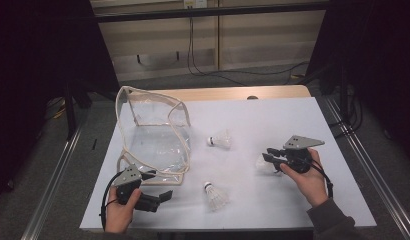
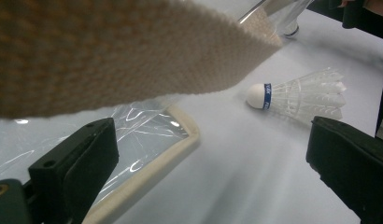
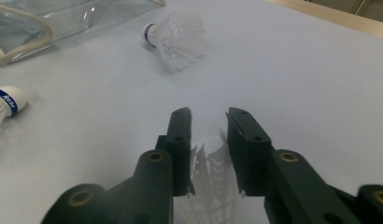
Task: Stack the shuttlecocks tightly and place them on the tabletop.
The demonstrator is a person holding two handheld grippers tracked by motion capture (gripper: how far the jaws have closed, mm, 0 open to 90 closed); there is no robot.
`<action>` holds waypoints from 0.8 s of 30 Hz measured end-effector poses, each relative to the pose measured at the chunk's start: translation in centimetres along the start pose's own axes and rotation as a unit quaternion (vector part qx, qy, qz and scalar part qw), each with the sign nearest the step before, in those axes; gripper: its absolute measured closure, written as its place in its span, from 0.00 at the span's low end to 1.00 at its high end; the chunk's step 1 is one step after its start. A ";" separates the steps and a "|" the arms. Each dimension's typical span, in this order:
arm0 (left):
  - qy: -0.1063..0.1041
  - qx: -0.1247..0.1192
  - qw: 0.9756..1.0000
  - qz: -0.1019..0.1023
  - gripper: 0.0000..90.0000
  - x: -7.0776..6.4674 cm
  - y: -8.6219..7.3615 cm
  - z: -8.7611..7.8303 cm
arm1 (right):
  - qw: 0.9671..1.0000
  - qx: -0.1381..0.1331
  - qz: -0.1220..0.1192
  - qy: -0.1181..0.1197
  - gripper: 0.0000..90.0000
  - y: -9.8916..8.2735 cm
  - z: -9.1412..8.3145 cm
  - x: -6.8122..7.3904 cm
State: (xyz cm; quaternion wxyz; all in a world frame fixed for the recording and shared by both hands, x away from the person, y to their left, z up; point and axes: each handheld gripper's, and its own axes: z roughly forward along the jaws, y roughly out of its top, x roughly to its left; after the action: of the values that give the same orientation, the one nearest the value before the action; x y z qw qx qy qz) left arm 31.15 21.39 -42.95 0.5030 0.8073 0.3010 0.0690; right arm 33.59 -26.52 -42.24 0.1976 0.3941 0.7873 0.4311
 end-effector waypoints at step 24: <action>-0.001 -0.003 1.000 0.000 0.03 0.0 0.0 0.0 | 1.000 0.012 0.017 -0.010 0.66 -0.5 -2.2 -1.5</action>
State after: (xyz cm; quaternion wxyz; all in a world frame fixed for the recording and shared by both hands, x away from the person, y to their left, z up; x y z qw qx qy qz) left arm 31.13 21.36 -42.94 0.5055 0.8062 0.2997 0.0689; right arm 32.89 -29.02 -41.47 0.1939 0.4140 0.7835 0.4208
